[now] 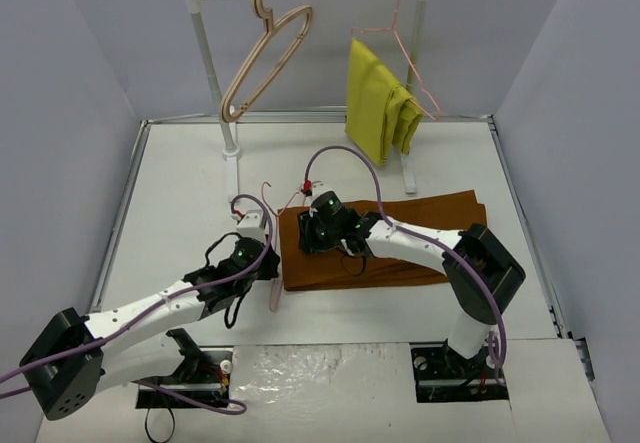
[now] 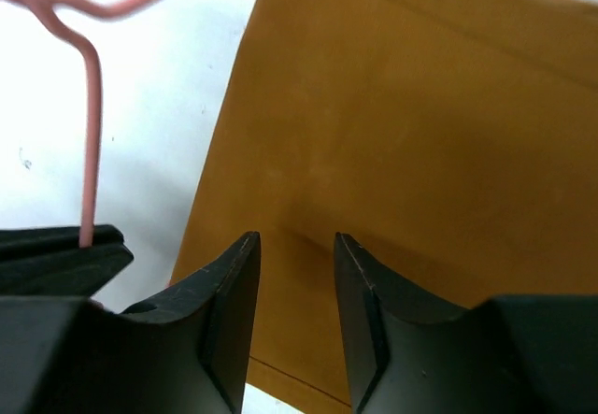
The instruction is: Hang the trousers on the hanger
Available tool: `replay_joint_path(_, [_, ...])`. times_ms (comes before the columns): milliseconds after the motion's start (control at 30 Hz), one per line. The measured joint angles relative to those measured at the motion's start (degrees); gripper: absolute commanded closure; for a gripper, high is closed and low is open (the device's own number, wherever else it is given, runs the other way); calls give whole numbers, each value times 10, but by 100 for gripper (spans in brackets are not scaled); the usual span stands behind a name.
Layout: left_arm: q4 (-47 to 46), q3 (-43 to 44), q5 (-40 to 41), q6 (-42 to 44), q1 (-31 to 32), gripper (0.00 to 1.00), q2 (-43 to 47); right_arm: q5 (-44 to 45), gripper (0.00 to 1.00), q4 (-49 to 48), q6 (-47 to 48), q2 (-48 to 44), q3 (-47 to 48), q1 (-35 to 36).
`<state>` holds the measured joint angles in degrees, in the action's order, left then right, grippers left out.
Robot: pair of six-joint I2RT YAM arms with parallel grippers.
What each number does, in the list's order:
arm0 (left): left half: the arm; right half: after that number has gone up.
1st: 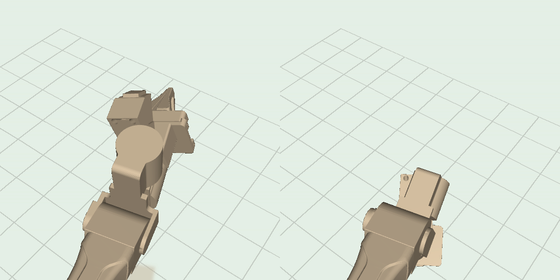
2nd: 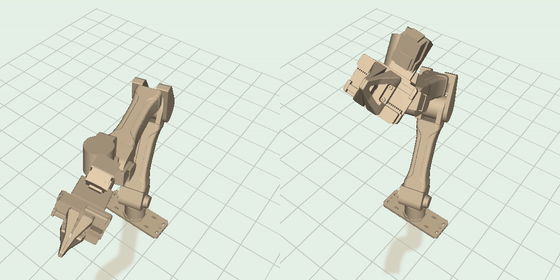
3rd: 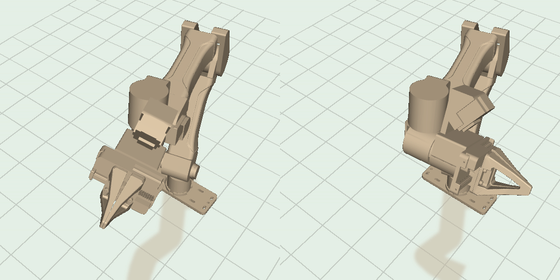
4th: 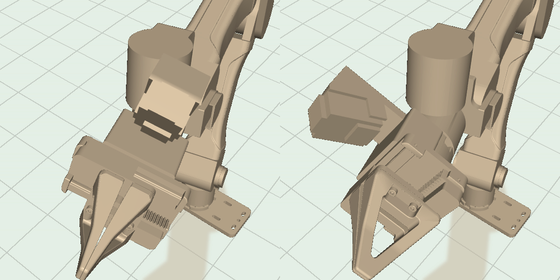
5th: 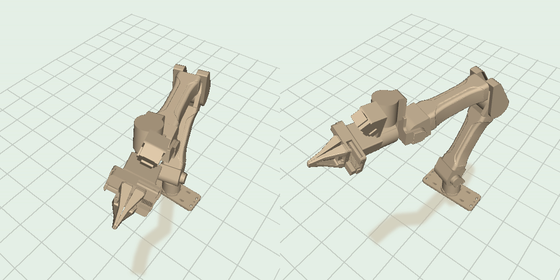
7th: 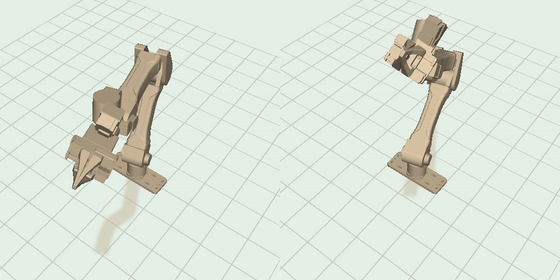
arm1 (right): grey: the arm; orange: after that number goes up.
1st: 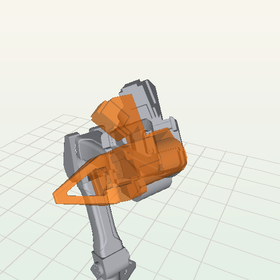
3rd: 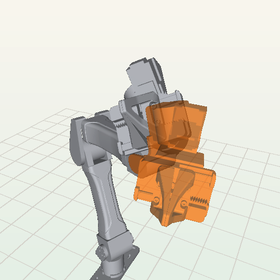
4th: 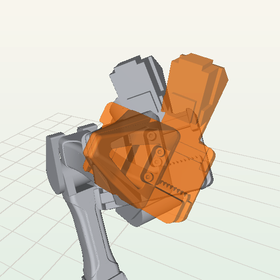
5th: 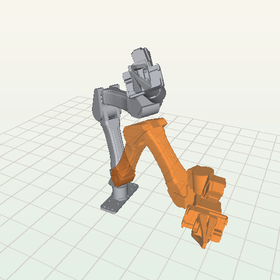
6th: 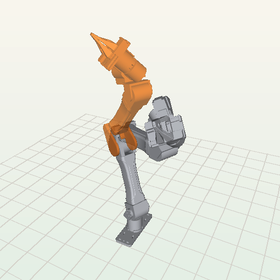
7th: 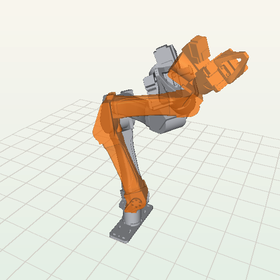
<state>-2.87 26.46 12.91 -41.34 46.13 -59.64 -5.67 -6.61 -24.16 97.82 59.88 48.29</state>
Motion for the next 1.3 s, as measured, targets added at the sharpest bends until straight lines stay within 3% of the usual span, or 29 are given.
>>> replay_joint_path(167, [3,4,0,-7,0,98,0,-25,68,-23,-11,-7,-38,0])
replay_joint_path(400, [0,4,0,-24,11,98,-15,-56,80,-55,-15,-10,-52,1])
replay_joint_path(733, [-16,21,4,-53,43,98,-62,-83,83,-105,-28,17,-67,1])
replay_joint_path(867, [-17,39,6,-54,50,98,-78,-77,77,-113,-36,12,-67,-4])
replay_joint_path(1033, [-18,41,10,-55,50,98,-81,-41,61,-111,-45,-60,-89,-24])
replay_joint_path(1167, [-20,43,10,-54,50,98,-95,-23,58,-116,-45,-118,-89,-37])
replay_joint_path(1300, [-28,51,10,-54,52,98,-110,-21,58,-116,-45,-118,-69,-36])
